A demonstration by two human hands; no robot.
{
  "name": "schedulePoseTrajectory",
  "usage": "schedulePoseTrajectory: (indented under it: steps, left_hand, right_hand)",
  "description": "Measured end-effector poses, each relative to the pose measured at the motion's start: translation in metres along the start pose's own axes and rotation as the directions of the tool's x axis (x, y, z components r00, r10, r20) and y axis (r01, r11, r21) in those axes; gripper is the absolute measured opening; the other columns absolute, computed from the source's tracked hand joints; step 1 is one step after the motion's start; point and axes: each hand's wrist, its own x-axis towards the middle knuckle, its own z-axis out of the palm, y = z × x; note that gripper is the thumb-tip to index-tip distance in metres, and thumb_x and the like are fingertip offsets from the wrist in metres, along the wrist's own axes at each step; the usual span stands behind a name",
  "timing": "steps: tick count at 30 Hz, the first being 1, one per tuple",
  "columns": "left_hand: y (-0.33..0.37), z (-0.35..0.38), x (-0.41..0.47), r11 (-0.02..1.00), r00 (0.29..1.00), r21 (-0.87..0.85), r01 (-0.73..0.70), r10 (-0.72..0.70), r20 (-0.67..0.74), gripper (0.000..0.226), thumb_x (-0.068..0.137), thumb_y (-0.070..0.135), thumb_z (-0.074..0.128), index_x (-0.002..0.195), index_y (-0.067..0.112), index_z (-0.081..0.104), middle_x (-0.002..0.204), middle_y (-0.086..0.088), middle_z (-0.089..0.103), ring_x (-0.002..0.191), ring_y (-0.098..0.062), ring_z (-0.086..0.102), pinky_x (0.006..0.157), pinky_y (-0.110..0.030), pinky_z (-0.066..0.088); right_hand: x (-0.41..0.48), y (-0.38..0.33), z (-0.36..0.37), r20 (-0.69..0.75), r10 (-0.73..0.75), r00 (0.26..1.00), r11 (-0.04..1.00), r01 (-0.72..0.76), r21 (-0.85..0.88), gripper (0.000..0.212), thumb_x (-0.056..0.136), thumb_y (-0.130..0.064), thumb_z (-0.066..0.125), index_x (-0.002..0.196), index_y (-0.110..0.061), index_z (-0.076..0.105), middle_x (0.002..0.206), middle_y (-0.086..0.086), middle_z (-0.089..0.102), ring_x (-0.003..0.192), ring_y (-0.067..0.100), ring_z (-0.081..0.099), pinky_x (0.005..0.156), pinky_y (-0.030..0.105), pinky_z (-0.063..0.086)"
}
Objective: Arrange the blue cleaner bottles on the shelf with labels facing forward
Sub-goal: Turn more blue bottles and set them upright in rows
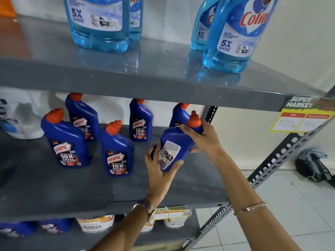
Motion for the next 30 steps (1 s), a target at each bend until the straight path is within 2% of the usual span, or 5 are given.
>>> schedulePoseTrajectory:
  steps: [5, 10, 16, 25, 30]
  left_hand:
    - [0.001, 0.0, 0.02, 0.958, 0.993, 0.27, -0.096, 0.072, 0.098, 0.098, 0.056, 0.043, 0.084, 0.138, 0.019, 0.035, 0.125, -0.011, 0.035, 0.117, -0.016, 0.028, 0.098, -0.027, 0.034]
    - [0.002, -0.01, 0.035, 0.994, 0.972, 0.091, -0.061, 0.038, 0.23, 0.071, 0.066, 0.03, 0.081, 0.127, 0.021, 0.045, 0.107, 0.005, 0.039, 0.095, 0.008, 0.048, 0.083, -0.01, 0.044]
    - [0.001, -0.018, 0.053, 0.999, 0.907, -0.003, 0.053, -0.046, 0.418, 0.058, 0.071, 0.026, 0.073, 0.119, 0.03, 0.041, 0.106, 0.014, 0.06, 0.097, 0.004, 0.06, 0.079, -0.015, 0.052]
    - [-0.016, -0.009, 0.068, 0.992, 0.917, 0.119, 0.029, -0.074, 0.391, 0.054, 0.072, 0.008, 0.074, 0.118, 0.014, 0.048, 0.107, 0.002, 0.056, 0.091, -0.001, 0.056, 0.069, -0.005, 0.047]
    - [-0.029, -0.007, 0.062, 0.988, 0.91, 0.112, 0.11, -0.145, 0.389, 0.052, 0.077, 0.002, 0.068, 0.123, 0.01, 0.046, 0.118, -0.018, 0.058, 0.103, -0.024, 0.06, 0.084, -0.034, 0.054]
  right_hand:
    - [-0.004, -0.014, -0.014, 0.28, -0.036, 0.959, 0.999, 0.043, -0.021, 0.035, 0.071, -0.021, 0.079, 0.103, -0.02, 0.064, 0.107, 0.009, 0.068, 0.084, 0.012, 0.069, 0.059, 0.019, 0.055]
    - [0.007, -0.02, -0.023, 0.416, -0.133, 0.9, 0.974, 0.197, -0.113, 0.046, 0.072, -0.005, 0.076, 0.114, -0.01, 0.06, 0.116, 0.012, 0.065, 0.11, 0.021, 0.059, 0.089, 0.026, 0.054]
    - [0.022, -0.006, -0.007, 0.259, -0.245, 0.934, 0.963, 0.266, -0.049, 0.046, 0.064, -0.002, 0.082, 0.101, -0.017, 0.06, 0.095, -0.003, 0.067, 0.09, 0.011, 0.064, 0.085, 0.025, 0.049]
    - [0.034, 0.03, 0.01, 0.039, -0.208, 0.977, 0.945, 0.211, -0.252, 0.051, 0.053, -0.03, 0.087, 0.096, -0.03, 0.059, 0.1, -0.005, 0.068, 0.097, 0.015, 0.063, 0.087, 0.043, 0.053]
    - [0.038, 0.057, 0.017, 0.046, -0.169, 0.985, 0.956, 0.175, -0.236, 0.049, 0.054, -0.027, 0.087, 0.094, -0.031, 0.058, 0.097, -0.009, 0.066, 0.098, 0.014, 0.062, 0.087, 0.044, 0.053]
